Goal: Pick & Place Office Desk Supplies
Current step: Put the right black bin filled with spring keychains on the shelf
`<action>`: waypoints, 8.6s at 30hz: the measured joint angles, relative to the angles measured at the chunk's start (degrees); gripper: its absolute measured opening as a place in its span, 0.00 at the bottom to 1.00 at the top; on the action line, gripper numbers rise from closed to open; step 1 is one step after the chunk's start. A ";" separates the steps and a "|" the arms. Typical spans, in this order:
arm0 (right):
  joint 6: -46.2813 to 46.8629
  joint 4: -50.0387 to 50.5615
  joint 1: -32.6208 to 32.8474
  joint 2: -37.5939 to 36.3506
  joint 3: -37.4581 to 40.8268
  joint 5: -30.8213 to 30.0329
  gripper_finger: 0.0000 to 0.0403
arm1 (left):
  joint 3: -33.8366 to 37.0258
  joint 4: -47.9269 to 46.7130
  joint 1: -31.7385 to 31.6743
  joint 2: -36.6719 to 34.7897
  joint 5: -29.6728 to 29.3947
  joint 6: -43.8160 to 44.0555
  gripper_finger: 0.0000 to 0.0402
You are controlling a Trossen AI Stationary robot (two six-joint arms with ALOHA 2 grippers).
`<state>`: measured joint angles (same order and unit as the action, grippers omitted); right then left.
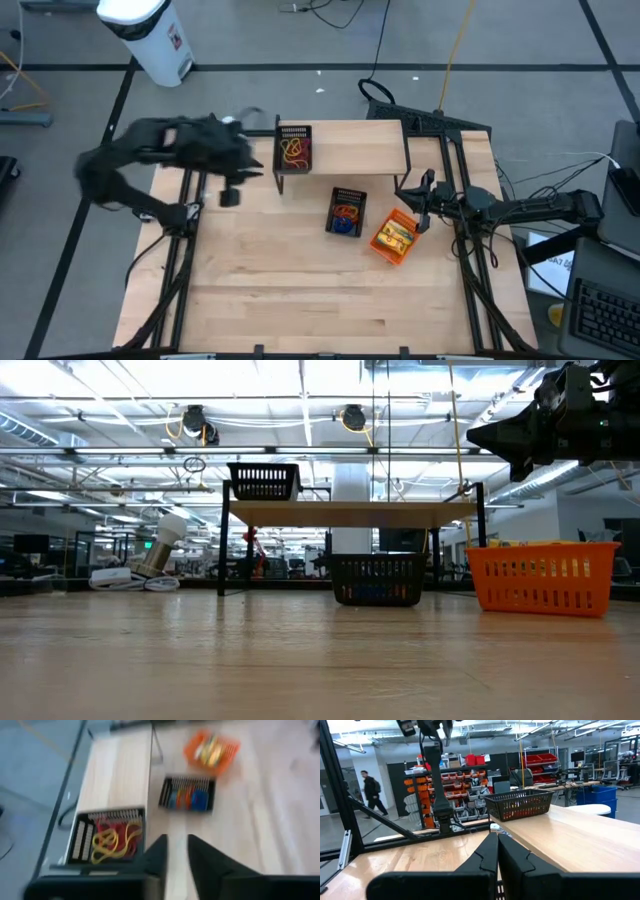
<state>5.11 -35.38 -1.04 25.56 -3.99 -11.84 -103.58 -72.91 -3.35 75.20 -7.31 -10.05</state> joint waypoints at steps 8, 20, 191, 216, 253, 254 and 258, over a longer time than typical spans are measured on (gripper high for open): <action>-0.25 0.00 0.00 0.02 0.01 0.04 0.00 | 36.04 35.42 -1.19 -27.23 11.99 -0.03 0.03; -0.25 0.02 0.00 1.93 0.01 0.02 0.00 | 79.55 81.29 -0.38 -43.35 8.37 5.32 0.01; -12.81 103.46 2.51 75.94 -102.67 -4.61 0.00 | 101.15 101.39 -1.45 -43.34 7.23 17.60 0.05; -23.13 96.69 -11.35 79.82 -102.45 1.70 0.00 | 101.15 101.38 -1.45 -43.34 7.27 16.31 0.05; -19.44 94.38 -12.24 79.22 -97.29 7.41 0.03 | 101.15 101.44 -1.45 -43.34 7.23 16.23 0.05; -19.32 94.29 -12.24 79.09 -97.27 7.54 0.05 | 101.15 101.44 -1.45 -43.34 7.23 16.24 0.05; -18.90 93.99 -12.24 79.17 -97.18 7.89 0.13 | 101.15 101.42 -1.45 -43.34 7.23 16.24 0.05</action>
<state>-13.78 58.61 -13.28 104.73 -101.16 -3.95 -2.44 28.51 -4.80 31.86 -0.08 6.20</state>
